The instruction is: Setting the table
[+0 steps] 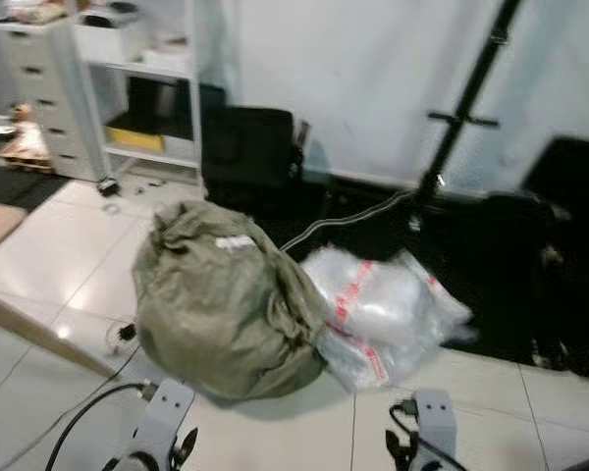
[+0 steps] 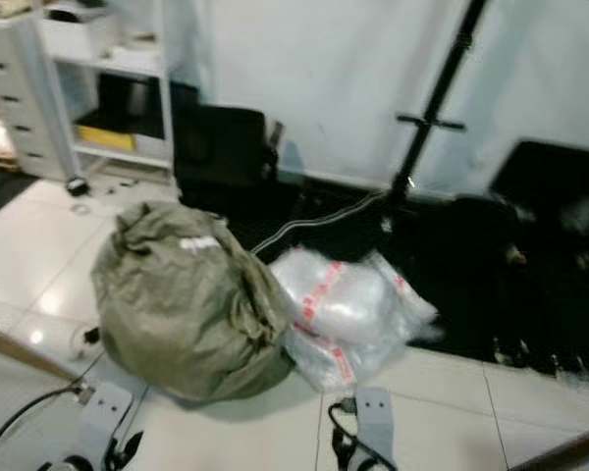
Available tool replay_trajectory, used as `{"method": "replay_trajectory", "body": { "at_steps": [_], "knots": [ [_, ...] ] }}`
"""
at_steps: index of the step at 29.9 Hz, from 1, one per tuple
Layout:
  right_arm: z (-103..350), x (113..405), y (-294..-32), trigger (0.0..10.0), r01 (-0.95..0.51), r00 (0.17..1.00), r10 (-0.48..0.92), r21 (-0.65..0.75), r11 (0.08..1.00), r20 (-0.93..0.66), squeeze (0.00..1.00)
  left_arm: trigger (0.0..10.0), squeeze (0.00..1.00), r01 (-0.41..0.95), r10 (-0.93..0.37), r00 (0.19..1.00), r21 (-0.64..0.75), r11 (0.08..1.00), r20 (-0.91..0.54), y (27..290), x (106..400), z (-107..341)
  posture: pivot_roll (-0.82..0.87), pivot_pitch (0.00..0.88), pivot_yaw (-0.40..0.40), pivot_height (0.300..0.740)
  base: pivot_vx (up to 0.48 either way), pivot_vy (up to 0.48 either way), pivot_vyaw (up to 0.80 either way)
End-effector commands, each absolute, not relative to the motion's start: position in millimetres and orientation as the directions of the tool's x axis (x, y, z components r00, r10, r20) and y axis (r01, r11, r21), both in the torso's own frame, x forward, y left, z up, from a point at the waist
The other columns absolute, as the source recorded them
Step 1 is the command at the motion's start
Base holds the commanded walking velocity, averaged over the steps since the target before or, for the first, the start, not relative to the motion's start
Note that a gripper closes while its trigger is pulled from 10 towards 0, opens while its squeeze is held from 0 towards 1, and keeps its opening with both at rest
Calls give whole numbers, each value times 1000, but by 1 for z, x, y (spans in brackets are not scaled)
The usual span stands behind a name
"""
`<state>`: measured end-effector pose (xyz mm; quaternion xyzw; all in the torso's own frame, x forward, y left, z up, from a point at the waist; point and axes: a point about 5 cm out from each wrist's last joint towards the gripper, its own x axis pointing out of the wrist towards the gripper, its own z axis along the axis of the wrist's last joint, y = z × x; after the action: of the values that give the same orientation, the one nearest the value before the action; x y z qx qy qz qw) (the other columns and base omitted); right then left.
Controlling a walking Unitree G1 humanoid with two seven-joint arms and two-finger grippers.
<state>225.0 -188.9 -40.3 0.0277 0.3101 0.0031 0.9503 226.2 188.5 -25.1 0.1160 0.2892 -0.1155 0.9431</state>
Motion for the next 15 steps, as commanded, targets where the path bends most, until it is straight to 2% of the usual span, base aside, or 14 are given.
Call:
{"method": "replay_trajectory", "body": {
  "at_steps": [1,15],
  "knots": [
    [-40,225,-189,10000,12,812,23,57,998,-583,0,10000,0,294,-161,789,134,946,-593,186,219,-32,-24,0,62,740,0,0,-800],
    [-42,225,-191,10000,16,817,16,50,999,-576,0,10000,0,281,-153,798,136,950,-583,187,220,-36,-26,0,61,740,0,0,-800]
  ]
}}
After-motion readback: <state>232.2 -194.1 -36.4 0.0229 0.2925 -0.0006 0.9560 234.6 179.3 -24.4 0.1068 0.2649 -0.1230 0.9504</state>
